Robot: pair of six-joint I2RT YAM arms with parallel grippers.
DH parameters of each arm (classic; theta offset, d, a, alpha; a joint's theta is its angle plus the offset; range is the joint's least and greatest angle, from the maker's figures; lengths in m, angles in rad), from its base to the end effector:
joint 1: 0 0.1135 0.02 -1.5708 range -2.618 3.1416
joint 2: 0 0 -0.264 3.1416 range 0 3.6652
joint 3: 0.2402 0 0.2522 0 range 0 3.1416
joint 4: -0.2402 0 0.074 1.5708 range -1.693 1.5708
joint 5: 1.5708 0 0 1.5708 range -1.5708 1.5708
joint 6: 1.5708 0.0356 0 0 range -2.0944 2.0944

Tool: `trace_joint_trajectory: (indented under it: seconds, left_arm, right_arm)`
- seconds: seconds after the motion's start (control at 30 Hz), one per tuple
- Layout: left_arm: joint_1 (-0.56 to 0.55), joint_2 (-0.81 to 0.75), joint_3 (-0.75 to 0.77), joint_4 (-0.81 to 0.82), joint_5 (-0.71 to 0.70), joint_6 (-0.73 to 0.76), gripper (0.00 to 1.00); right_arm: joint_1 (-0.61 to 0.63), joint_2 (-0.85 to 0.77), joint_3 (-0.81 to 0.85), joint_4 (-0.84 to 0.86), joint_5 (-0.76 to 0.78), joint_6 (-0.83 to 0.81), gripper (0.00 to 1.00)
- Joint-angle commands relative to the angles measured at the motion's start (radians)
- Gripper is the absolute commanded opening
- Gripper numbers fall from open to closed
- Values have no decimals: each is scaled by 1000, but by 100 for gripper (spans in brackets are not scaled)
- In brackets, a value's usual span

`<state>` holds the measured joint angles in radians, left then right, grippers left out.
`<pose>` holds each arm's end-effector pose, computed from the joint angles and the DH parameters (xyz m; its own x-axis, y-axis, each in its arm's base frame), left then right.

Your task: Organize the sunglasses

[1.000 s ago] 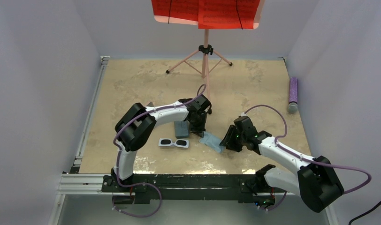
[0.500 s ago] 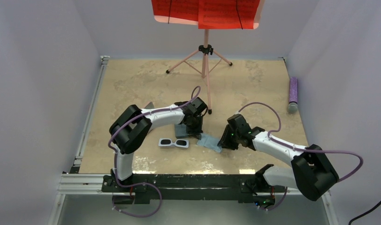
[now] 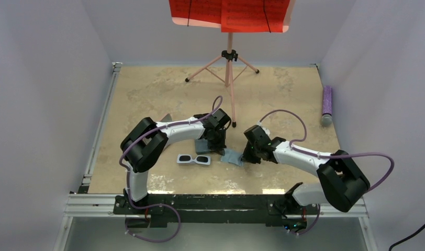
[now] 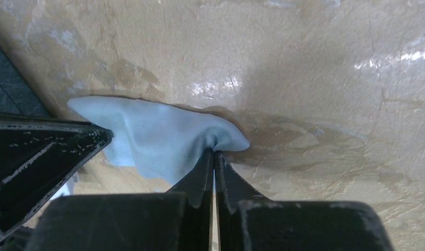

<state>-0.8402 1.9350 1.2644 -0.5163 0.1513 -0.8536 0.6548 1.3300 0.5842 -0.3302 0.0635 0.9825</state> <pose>0.2523 -0.2897 0.1537 -0.9900 -0.0116 -0.1408 0.0424 0.9264 -0.3741 0.1836 0.1381 0.1513 -0.8731 0.3763 -0.3100 0.2567 0.8953 0.3640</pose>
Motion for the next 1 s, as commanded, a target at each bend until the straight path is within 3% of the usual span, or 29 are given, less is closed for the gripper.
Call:
trace_joint_trajectory:
  seconds: [0.0, 0.17, 0.43, 0.67, 0.97]
  left_arm:
    - [-3, -74, -1, 24, -9, -2, 0]
    - [-3, -138, 3, 0, -53, 5, 0]
    - [14, -271, -34, -102, -246, -21, 0]
    - [59, -420, -117, -168, -386, -77, 0]
    - [201, -557, -276, -200, -412, -121, 0]
  right_arm:
    - [34, 27, 22, -49, 145, -39, 0]
    - [46, -94, 35, 8, 144, -167, 0]
    - [48, -153, 97, 154, -82, -426, 0]
    - [70, -3, 306, 210, -241, -548, 0]
    - [147, 321, 653, 175, -321, -627, 0]
